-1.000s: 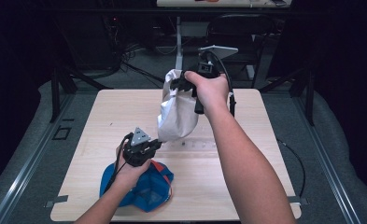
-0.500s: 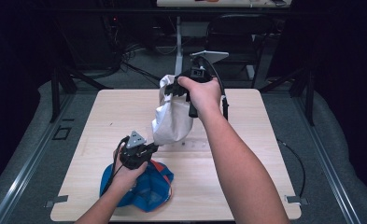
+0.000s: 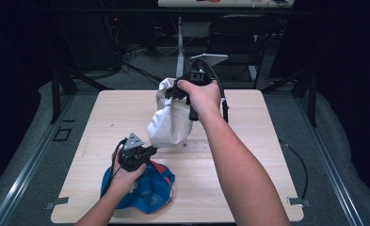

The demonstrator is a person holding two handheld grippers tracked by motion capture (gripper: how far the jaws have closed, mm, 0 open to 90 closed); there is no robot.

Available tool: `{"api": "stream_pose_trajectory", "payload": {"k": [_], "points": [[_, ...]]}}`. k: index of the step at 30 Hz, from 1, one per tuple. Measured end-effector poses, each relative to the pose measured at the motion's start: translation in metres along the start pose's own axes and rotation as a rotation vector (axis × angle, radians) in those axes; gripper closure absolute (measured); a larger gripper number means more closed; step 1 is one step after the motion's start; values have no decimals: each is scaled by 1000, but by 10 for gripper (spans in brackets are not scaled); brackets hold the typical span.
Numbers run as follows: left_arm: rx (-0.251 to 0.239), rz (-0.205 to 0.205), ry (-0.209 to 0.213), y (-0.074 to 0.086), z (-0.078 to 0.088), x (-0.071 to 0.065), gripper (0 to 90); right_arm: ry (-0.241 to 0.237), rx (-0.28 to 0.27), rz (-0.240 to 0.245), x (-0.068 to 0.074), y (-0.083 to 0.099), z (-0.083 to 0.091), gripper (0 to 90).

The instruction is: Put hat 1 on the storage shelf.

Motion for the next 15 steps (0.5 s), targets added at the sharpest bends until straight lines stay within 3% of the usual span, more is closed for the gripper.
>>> {"api": "stream_pose_trajectory", "payload": {"k": [5,11,13,15], "points": [[-3,19,5,2,1,1,858,-9,17,8,4,3,-4,821],[6,-28,17,-3,-2,-3,862,-3,9,17,8,3,-4,821],[14,-61,35,-4,-2,-3,862,-4,4,17,7,1,-2,821],[16,-42,42,-4,-3,1,860,1,4,18,5,1,0,820]]}}
Point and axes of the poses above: each handheld gripper's, and its own axes: z roughly backward along the jaws, y roughly out of its underside, x roughly to its left, the point moved 9 cm from there along -z, roughly forward along the jaws, and after that the axes turned 2 degrees about y, right-handed, at the moved point
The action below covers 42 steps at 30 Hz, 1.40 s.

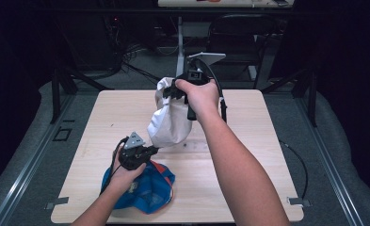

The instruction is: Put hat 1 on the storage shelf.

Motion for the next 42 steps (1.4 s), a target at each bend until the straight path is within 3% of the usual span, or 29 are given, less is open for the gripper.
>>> {"api": "stream_pose_trajectory", "payload": {"k": [4,9,15,21,22,24,34,37,42], "points": [[13,28,-14,5,1,5,857,1,3,-6,-4,1,-3,820],[23,41,-48,10,-4,1,859,4,15,-7,-8,3,-8,821],[43,59,-58,14,-7,1,860,18,19,-5,-11,5,-13,820],[110,77,-64,24,-11,4,861,35,38,3,-18,8,-19,820],[122,72,-67,27,-14,5,861,64,49,10,-23,10,-23,821],[105,104,-65,29,-16,4,861,72,67,9,-26,13,-25,821],[80,79,-80,28,-15,1,850,68,40,1,-32,9,-23,820],[66,92,-81,28,-13,0,828,67,41,3,-34,10,-21,819],[43,78,-76,24,-4,-2,770,74,36,10,-35,10,-18,803]]}}
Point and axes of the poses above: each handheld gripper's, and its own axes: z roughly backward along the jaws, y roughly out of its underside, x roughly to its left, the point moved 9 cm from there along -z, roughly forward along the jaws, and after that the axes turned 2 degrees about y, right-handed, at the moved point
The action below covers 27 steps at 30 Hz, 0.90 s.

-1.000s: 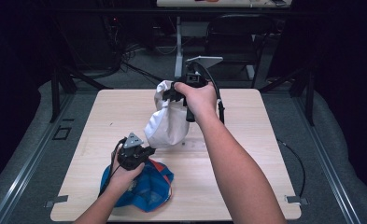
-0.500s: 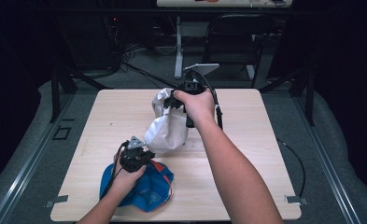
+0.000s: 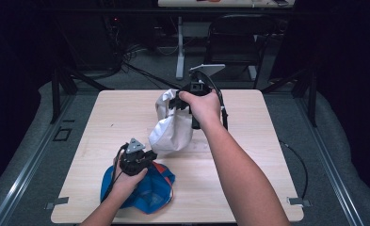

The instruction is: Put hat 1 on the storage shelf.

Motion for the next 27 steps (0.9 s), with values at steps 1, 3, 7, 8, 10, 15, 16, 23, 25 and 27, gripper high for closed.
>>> {"api": "stream_pose_trajectory", "payload": {"k": [1,3,7,8,10,15,16,23,25,27], "points": [[0,0,0,0,0,0,754,0,0,0,0,0,0,803],[-27,4,-1,-1,2,0,722,-3,3,6,1,1,2,790],[-25,5,-3,3,8,1,679,-12,4,22,4,4,6,765],[-33,10,-7,2,9,2,669,-13,3,21,5,4,7,763],[-37,14,-6,3,12,3,644,-20,3,20,7,5,10,753],[-71,47,-9,4,26,9,624,-17,9,61,10,12,21,739],[-69,55,-5,5,28,10,624,-17,9,61,10,12,21,739],[-73,83,-43,21,49,24,607,0,-7,108,6,25,34,706],[-72,83,-48,24,53,26,604,3,-7,117,4,27,35,702],[-77,85,-74,29,59,32,601,10,-9,125,-2,32,38,698]]}}
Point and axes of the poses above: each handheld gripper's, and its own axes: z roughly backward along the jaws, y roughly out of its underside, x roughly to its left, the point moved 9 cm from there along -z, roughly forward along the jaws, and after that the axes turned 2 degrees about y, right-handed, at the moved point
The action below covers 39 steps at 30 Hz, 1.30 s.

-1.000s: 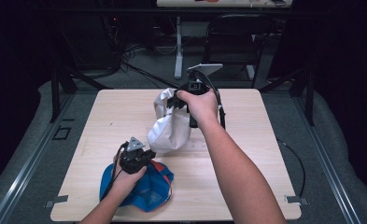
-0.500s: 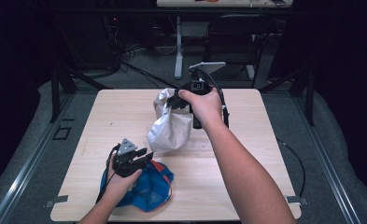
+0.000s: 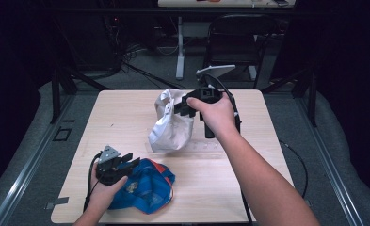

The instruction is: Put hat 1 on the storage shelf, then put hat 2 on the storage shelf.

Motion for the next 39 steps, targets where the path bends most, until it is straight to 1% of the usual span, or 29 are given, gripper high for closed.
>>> {"api": "stream_pose_trajectory", "payload": {"k": [2,3,4,5,6,7,8,9,10,11,12,14,16,17,18,19,20,22,24,25,27,28,30,31,33,34,35,37,39], "points": [[-2,21,-11,2,6,6,596,7,-16,-4,-6,4,3,692],[-4,38,-26,3,10,11,588,9,-17,0,-13,10,7,688],[-2,40,-31,4,12,14,585,11,-23,-6,-16,12,7,687],[-2,40,-31,4,12,14,583,11,-23,-6,-16,12,7,687],[3,46,-36,4,13,15,583,8,-29,-15,-20,14,8,685],[12,44,-44,5,14,17,580,15,-30,-19,-24,16,9,684],[14,46,-45,6,16,18,579,28,-27,-15,-28,19,9,684],[16,43,-53,7,18,19,570,48,-32,-10,-36,24,9,682],[16,39,-57,7,19,21,570,48,-32,-10,-36,24,9,682],[14,36,-65,9,23,23,563,58,-25,-4,-43,30,9,681],[14,36,-65,9,23,23,560,58,-25,-4,-43,30,9,681],[7,34,-71,12,25,25,557,63,-18,0,-49,36,8,680],[0,43,-68,16,28,29,551,70,-16,3,-57,46,4,680],[0,43,-68,16,28,29,547,70,-16,3,-57,46,4,680],[-1,45,-70,17,29,30,542,75,-13,15,-61,52,2,680],[-2,47,-71,18,30,32,542,75,-13,15,-61,52,2,680],[-11,54,-78,19,31,35,536,88,-17,20,-66,58,-2,680],[2,58,-79,21,31,37,535,100,-8,36,-71,64,-6,681],[-1,60,-77,23,29,37,534,101,-13,29,-73,66,-9,680],[10,64,-76,25,27,39,534,115,4,34,-79,73,-14,680],[10,67,-78,26,26,39,534,111,0,30,-81,75,-17,680],[18,66,-77,27,25,40,534,112,18,28,-86,81,-21,676],[19,66,-79,27,24,41,533,113,13,31,-88,84,-24,672],[18,66,-80,28,24,41,533,117,24,35,-91,90,-29,667],[26,65,-80,29,24,42,534,116,32,40,-92,93,-32,666],[19,69,-81,29,23,43,533,111,34,39,-93,96,-35,666],[23,71,-86,30,23,44,532,105,37,39,-94,101,-41,666],[22,71,-85,30,23,44,531,108,40,46,-96,106,-47,666],[19,72,-86,30,23,45,531,113,34,54,-96,108,-50,666]]}}
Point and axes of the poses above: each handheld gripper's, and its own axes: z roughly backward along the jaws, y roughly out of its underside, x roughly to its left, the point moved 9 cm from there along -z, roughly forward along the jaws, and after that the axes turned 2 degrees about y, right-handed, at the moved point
